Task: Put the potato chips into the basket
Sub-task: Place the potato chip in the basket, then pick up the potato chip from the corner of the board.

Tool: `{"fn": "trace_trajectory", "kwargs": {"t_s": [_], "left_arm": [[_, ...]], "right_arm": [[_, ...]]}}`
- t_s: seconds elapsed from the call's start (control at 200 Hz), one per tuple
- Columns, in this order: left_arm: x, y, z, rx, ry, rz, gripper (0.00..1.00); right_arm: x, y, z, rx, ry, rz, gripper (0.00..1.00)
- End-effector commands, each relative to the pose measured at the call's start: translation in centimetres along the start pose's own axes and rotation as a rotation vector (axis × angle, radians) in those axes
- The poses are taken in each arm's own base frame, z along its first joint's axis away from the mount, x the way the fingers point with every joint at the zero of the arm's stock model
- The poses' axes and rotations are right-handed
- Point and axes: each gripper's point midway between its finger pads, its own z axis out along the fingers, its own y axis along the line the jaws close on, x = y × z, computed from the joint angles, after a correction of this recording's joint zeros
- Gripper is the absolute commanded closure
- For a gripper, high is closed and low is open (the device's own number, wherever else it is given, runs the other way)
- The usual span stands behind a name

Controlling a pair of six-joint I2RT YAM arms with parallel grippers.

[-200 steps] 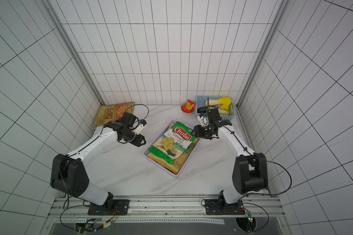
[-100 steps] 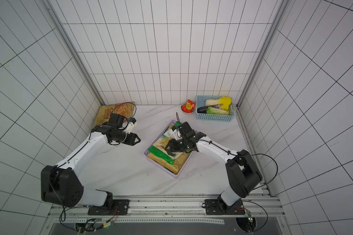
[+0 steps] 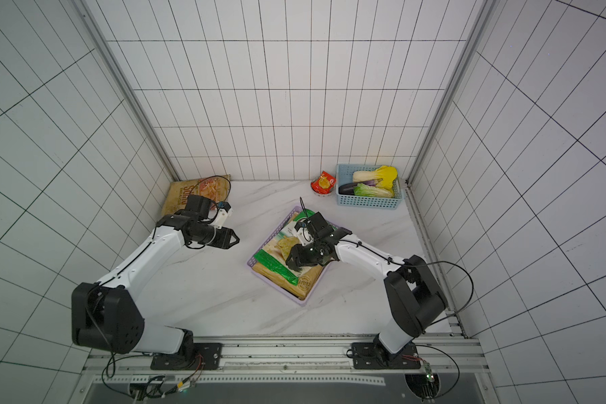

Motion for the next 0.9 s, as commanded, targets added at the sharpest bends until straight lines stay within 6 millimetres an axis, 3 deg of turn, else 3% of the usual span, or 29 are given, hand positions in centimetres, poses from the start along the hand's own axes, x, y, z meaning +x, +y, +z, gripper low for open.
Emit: {"fn": "trace_trajectory", "kwargs": {"t_s": [0.0,0.115,0.19,0.295,0.495,0.719,0.894], "left_arm": [[-2.6,1.8,-0.4,-0.091,-0.058,0.009,0.43],[-5.5,5.6,0.1,-0.281,-0.087,-0.045,0.34],[-7.6,8.5,0.7,-0.426,-0.087,-0.089,0.33],[-10.3,11.8,2.9,-0.59,-0.048,-0.093,0.33],[-14.4,16.4,7.4,-0.911,0.056,0.011,0.35],[-17.1,19.2,11.4,-0.976,0.097,0.081,0.35],[-16.7,20.0,14.5,-0.961,0.133,0.12,0.35]], "right_arm": [[0.2,0.4,-1.9,0.035,-0.01,-0.058,0.55],[-2.2,2.5,-4.5,0.028,-0.121,-0.123,0.54],[-3.8,3.2,-6.5,0.056,-0.209,-0.161,0.53],[-5.3,3.5,-8.4,0.1,-0.303,-0.19,0.52],[-6.1,3.6,-9.4,0.108,-0.354,-0.194,0.52],[-5.6,2.8,-9.0,0.102,-0.345,-0.175,0.53],[-5.7,2.7,-9.1,0.096,-0.354,-0.167,0.53]]}}
